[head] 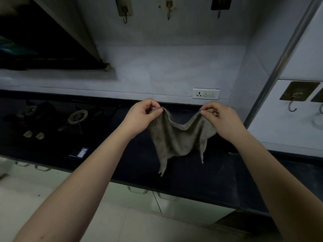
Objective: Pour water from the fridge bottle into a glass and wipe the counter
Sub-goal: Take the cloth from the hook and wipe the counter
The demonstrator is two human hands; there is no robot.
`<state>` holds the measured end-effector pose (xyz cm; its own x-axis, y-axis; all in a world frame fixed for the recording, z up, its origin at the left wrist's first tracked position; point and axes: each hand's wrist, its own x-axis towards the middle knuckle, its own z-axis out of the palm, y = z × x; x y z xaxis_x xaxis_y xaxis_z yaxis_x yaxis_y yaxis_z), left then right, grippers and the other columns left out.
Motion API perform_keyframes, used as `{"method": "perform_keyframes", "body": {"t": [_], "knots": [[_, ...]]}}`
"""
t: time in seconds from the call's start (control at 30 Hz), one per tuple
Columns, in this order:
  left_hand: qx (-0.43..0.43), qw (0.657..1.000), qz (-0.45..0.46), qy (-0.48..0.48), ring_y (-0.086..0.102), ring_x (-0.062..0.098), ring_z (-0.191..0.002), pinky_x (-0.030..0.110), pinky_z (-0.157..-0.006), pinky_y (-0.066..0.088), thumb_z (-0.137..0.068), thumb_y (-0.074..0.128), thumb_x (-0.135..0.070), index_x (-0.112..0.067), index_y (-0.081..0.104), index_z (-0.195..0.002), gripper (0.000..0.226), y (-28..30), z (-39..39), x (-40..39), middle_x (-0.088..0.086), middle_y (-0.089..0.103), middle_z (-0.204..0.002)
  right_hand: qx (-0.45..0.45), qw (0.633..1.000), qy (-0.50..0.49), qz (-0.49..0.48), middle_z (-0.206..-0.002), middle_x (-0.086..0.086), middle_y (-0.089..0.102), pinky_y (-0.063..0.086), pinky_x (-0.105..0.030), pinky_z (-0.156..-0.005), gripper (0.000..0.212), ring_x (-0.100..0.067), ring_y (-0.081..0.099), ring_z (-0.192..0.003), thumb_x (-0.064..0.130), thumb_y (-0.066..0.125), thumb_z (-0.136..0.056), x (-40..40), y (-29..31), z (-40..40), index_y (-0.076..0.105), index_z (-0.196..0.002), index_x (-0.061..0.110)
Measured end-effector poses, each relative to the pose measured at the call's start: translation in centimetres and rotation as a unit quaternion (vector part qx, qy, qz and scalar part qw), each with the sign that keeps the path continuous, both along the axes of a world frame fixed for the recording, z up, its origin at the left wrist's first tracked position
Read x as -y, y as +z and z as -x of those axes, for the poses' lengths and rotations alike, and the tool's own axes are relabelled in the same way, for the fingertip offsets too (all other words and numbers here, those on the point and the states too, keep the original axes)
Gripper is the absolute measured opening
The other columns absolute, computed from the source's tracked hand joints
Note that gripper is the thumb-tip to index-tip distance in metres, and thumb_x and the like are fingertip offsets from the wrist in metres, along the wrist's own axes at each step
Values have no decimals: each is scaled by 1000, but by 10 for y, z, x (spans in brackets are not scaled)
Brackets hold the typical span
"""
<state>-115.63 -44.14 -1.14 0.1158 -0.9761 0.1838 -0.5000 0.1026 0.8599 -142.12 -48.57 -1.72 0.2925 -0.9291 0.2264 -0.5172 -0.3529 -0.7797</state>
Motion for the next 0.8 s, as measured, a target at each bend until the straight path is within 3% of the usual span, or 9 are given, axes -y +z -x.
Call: {"method": "perform_keyframes", "body": {"t": [0.1,0.17,0.27,0.33,0.43,0.53,0.67,0.8], "knots": [[-16,1000,3,11,58,9,-77,26,-71,47,-90,70,-21,-21,66,-85,7,2,-18,15,9,67,-87,26,1000,1,-16,-93,14,64,38,-1,-69,11,13,58,-83,25,62,-94,12,-3,-18,64,-102,33],[-32,999,3,3,58,10,-77,26,-72,47,-90,70,-19,-22,66,-83,9,1,-31,25,8,66,-86,47,998,6,-31,-94,12,64,43,-11,-76,18,4,60,-89,23,61,-94,19,-7,-34,62,-107,36],[-42,999,7,-16,57,5,-72,19,-68,46,-90,69,-16,-15,66,-88,4,-2,-50,38,11,67,-84,75,997,-12,-33,-88,1,65,47,-21,-79,22,-6,61,-85,20,62,-93,22,-8,-63,62,-112,31],[-69,997,5,-30,55,2,-67,14,-63,45,-91,69,-15,-10,66,-91,5,-5,-67,46,3,63,-80,89,995,-31,-27,-83,-1,62,47,-18,-76,23,-8,59,-80,18,62,-93,23,-8,-84,62,-115,25],[-126,991,-6,-54,58,9,-71,24,-66,47,-90,70,-17,-17,67,-87,4,-10,-99,60,0,63,-80,113,992,-61,-12,-74,6,56,43,-11,-68,23,-1,53,-70,15,63,-93,26,-8,-114,61,-114,23],[-136,988,-4,-69,58,11,-72,26,-68,47,-89,70,-16,-20,67,-84,7,-10,-129,71,-1,65,-77,120,989,-84,-11,-76,0,55,45,-15,-69,22,-5,51,-72,14,63,-93,31,-6,-142,61,-114,21],[-122,989,7,-78,56,7,-68,22,-67,46,-90,70,-15,-21,66,-83,10,-2,-155,92,-4,63,-76,114,986,-125,8,-76,10,57,42,-6,-66,22,7,52,-68,11,61,-93,41,-7,-169,61,-113,21],[-91,993,18,-72,55,10,-70,23,-68,45,-90,69,-16,-21,66,-84,8,-2,-176,125,-2,62,-78,65,987,-144,14,-84,21,60,38,0,-62,21,15,54,-78,17,60,-94,61,-11,-180,59,-111,29]]}}
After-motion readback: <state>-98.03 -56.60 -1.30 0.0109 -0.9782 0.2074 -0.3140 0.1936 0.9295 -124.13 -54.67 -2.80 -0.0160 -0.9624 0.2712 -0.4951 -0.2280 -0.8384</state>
